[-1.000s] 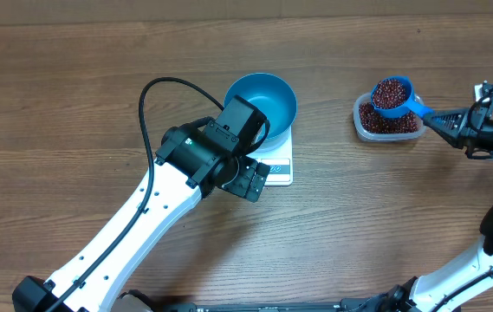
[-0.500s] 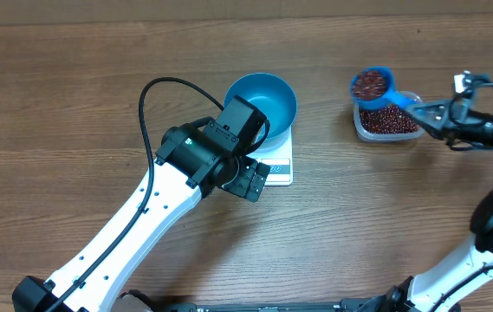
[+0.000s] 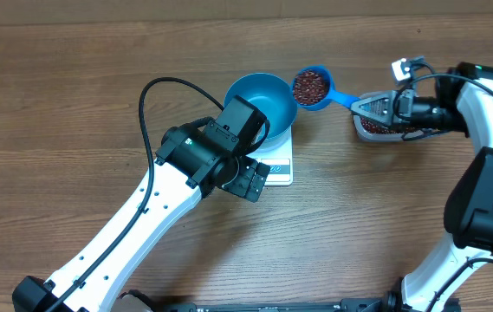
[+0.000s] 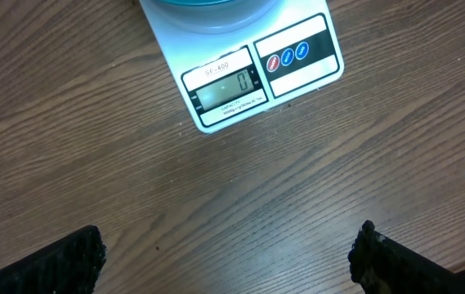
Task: Scoop item into bowl and weigh 150g on scale
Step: 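Carry the filled scoop left over the teal bowl on the scale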
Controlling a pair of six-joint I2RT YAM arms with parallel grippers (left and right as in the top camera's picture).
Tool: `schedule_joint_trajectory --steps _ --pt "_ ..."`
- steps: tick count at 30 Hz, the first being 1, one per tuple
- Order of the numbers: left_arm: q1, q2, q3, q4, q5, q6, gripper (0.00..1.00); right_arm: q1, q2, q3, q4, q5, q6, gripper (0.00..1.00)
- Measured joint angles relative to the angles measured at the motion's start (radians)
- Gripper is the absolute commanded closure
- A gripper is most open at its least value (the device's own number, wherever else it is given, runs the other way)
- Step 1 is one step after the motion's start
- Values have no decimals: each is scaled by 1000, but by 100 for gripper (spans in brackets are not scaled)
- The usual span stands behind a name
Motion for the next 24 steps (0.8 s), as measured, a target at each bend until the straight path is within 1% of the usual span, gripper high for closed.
schedule_joint_trajectory --steps 5,8,11,12,16,19,24 --pt "0 0 0 0 0 0 0 80 0 43 37 -6 0 96" --pt "0 0 0 0 0 0 0 117 0 59 102 -8 7 96" --pt "0 0 0 0 0 0 0 146 0 64 211 -7 51 96" --pt "0 0 0 0 0 0 0 157 0 66 272 6 89 96" --pt "0 0 0 0 0 0 0 177 1 68 412 67 206 96" --pt "0 0 0 0 0 0 1 194 1 68 452 111 253 96" --pt "0 0 0 0 0 0 0 245 1 68 456 195 289 96"
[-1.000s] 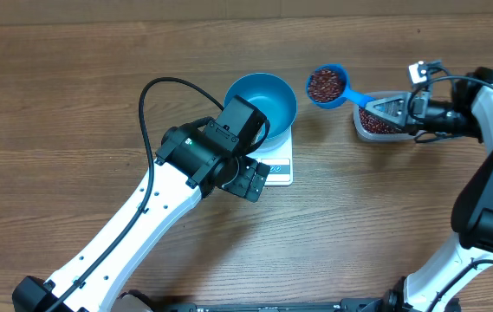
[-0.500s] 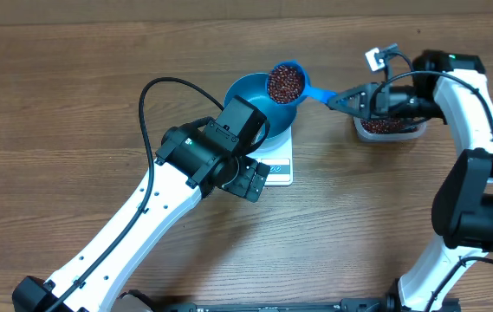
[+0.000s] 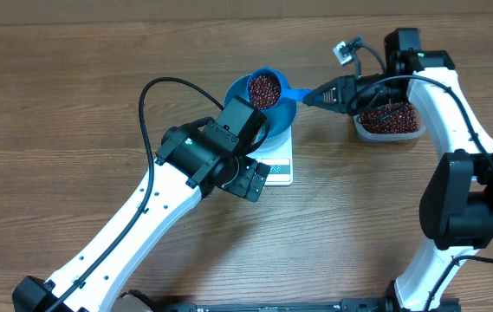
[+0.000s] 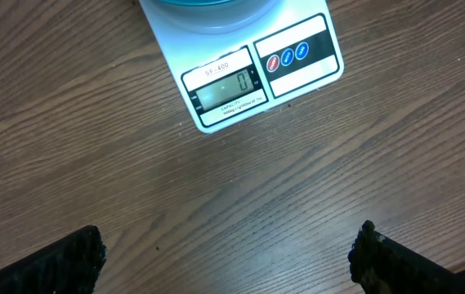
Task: Scoop item into bowl and weigh 150g on scale
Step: 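Carry the filled scoop left over the teal bowl on the scale, then tilt the scoop with the right gripper to pour beans into the bowl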
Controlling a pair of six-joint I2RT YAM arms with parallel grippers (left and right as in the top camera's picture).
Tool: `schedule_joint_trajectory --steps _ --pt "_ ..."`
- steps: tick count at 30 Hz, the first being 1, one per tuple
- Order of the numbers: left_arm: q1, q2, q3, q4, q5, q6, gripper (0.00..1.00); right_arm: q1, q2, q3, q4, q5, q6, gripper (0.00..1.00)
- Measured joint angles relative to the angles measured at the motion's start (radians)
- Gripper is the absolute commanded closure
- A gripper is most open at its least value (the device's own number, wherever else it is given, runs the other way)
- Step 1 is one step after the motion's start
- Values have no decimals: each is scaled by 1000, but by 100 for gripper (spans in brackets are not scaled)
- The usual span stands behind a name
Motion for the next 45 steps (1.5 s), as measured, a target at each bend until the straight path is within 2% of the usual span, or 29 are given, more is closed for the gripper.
schedule_joint_trajectory --steps 33,45 --pt "0 0 0 0 0 0 0 50 -37 0 56 306 117 96" --pt "0 0 0 0 0 0 1 50 -93 0 84 330 145 96"
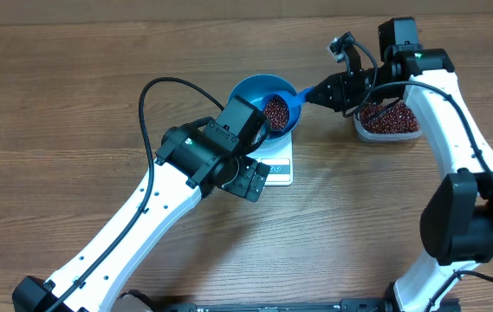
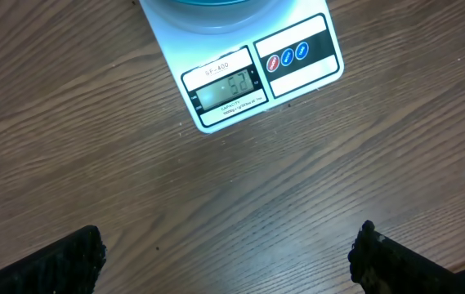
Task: Scoop item into bowl and weigh 150g on scale
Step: 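Tilt the scoop with the right gripper to pour beans into the bowl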
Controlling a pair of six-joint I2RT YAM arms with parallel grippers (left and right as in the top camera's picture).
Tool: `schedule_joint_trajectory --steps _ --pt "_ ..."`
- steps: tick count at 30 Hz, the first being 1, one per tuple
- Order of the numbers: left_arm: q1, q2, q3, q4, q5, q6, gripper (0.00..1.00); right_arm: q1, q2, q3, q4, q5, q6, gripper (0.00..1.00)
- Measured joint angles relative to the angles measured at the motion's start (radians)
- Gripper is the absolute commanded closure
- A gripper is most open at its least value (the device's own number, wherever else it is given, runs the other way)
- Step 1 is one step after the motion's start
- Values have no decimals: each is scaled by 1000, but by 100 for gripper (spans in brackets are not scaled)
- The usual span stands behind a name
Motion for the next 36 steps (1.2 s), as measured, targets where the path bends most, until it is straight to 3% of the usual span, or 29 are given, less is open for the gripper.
schedule_joint_trajectory --steps 21,36 --pt "0 0 0 0 0 0 0 42 -3 0 26 -81 11 96" --pt "0 0 0 0 0 0 0 91 -3 0 137 8 111 96"
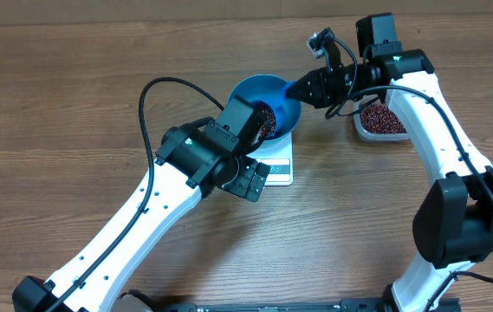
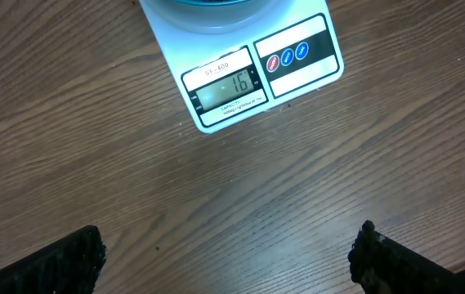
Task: Scoop item into bowl and weigh 150g on scale
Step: 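Tilt the scoop with the right gripper to pour beans into the bowl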
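Observation:
The blue bowl (image 1: 259, 94) stands on the white scale (image 1: 279, 166), with dark red beans (image 1: 268, 121) lying at its right side. My right gripper (image 1: 314, 87) is shut on the handle of the blue scoop (image 1: 292, 87), which is tipped over the bowl's right rim. In the left wrist view the scale's display (image 2: 225, 88) shows digits that look like 16, and the bowl's edge (image 2: 212, 3) just shows at the top. My left gripper (image 2: 228, 261) hangs open above bare table in front of the scale, its fingers (image 2: 69, 260) wide apart.
A clear container of red beans (image 1: 379, 122) sits to the right of the bowl, partly under my right arm. My left arm's wrist (image 1: 229, 139) covers the bowl's lower left part. The wooden table (image 1: 73, 104) stretches around.
My right gripper has shifted a little left and up, and the scoop sits steeper on the bowl's rim. The display changed from about 52 to digits like 16. The left arm is unmoved.
My right gripper held the scoop, full of beans, between the container and the bowl, with the scale at 0. Then the full scoop was over the bowl. Then it was tipped inside, beans lay in the bowl and the display showed a number; now it is tipped further.

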Controlling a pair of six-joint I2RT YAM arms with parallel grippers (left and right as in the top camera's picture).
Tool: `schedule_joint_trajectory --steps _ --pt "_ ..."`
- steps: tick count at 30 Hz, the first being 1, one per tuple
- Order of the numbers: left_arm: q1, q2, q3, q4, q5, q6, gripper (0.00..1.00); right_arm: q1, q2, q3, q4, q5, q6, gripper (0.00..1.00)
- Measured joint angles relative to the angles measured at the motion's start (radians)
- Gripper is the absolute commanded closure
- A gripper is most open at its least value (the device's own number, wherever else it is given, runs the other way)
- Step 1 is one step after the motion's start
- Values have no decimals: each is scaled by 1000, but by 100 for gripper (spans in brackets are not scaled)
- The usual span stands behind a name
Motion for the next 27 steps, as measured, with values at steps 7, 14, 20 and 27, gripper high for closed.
schedule_joint_trajectory --steps 7,14,20,27 --pt "0 0 0 0 0 0 0 0 0 0 49 16 35 96" --pt "0 0 0 0 0 0 0 0 0 5 53 23 53 96" --pt "0 0 0 0 0 0 0 0 0 67 28 37 55 96" --pt "0 0 0 0 0 0 0 5 0 102 -19 95 55 96"
